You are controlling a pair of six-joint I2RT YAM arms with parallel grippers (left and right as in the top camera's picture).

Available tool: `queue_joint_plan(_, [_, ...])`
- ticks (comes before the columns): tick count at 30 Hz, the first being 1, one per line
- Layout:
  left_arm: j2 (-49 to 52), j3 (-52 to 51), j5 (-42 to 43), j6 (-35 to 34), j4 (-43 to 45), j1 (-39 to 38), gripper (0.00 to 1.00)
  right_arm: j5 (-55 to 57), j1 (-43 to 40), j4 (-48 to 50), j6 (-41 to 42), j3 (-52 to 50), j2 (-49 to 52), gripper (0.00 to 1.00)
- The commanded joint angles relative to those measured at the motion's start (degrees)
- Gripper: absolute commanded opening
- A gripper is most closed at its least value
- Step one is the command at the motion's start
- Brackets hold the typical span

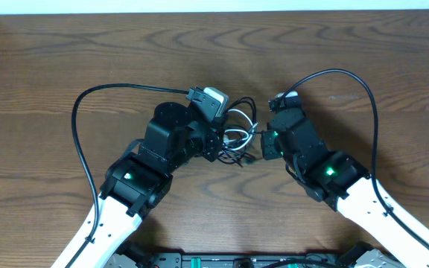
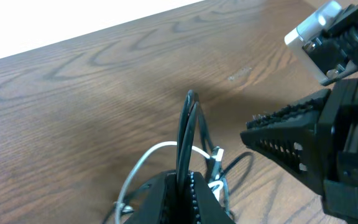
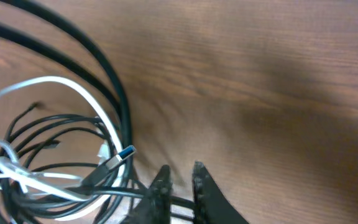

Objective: Untangle cables

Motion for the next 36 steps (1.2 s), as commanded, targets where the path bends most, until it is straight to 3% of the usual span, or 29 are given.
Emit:
queue_joint_plan(1, [-1.1,0.3,0.5,0.2,0.2,0.2,0.07,2.4,0.3,2.8,0.1,-2.1,-0.3,0.14])
queue_joint_plan(4, [-1.1,0.3,2.5,0.1,0.2,0.2,0.07,2.4,0.3,3.9,0.5,-2.1,-0.3,0.2])
queue_joint_plan(6, [-1.1,0.3,4.4,0.1,0.2,0.2,0.07,2.4,0.3,5.1,0.5,-2.1,-0.3,0.33])
queue_joint_plan(10, [-1.1,0.3,4.9,0.1,-0.3,0.2,0.07,2.4,0.3,8.2,0.4,-2.1,-0.3,0.7])
queue_joint_plan(13, [-1.1,0.3,4.9,0.1,-0.9,0.2,0.07,2.4,0.3,10.8,0.4,-2.1,-0.3,0.81])
queue_joint_plan(26, [-2.9,0.3,4.9,0.1,-2.6,-5.7,0.08,4.6,-0.5,19.4,0.4,-2.1,12.2,0.8])
queue_joint_plan(33, [-8.7,0.3,4.3,0.4,-6.0,-6.7,0.07,6.4,-5.6,18.0,0.5,-2.1,17.9,0.76])
queue_joint_plan(36, [-11.3,0.3,-0.6,0.5,-7.7,-6.7,0.07,6.5,-8.3,16.0,0.4,-2.1,17.9,0.76])
